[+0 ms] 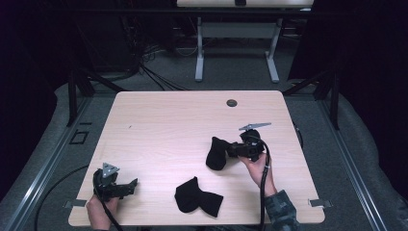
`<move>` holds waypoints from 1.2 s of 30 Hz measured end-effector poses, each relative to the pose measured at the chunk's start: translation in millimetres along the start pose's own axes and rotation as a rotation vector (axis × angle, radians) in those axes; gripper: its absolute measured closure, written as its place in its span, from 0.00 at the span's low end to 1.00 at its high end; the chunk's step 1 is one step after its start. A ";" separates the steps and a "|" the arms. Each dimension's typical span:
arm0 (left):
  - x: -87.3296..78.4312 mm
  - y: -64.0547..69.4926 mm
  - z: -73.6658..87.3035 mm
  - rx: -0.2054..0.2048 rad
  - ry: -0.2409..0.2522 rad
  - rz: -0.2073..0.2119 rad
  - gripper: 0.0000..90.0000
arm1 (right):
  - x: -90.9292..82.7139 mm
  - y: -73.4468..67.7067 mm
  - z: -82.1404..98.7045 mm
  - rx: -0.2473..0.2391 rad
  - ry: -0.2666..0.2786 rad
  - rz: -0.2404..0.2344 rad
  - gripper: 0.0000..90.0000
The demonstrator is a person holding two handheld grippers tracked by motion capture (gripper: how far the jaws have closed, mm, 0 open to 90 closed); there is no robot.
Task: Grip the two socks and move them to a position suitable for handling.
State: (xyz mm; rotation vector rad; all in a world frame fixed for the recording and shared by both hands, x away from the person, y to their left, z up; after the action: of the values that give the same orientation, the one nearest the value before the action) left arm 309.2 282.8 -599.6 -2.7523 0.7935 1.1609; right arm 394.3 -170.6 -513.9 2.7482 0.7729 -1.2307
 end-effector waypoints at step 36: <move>0.0 0.2 0.0 0.002 0.000 0.000 0.02 | 14.3 -24.3 19.4 -0.092 -0.034 0.034 0.33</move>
State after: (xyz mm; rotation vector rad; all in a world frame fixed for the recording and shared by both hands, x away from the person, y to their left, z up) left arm 309.1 282.6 -599.6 -2.7509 0.7938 1.1588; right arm 377.9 -147.6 -533.2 2.6495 0.7568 -1.2005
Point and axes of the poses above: each handheld gripper's, and its own axes: x roughly forward along the jaws, z roughly out of its underside, y roughly to its right, the point moved 1 cm from there along x, roughly forward along the jaws, and after that the axes turned 13 degrees about z, right-handed, at the moved point
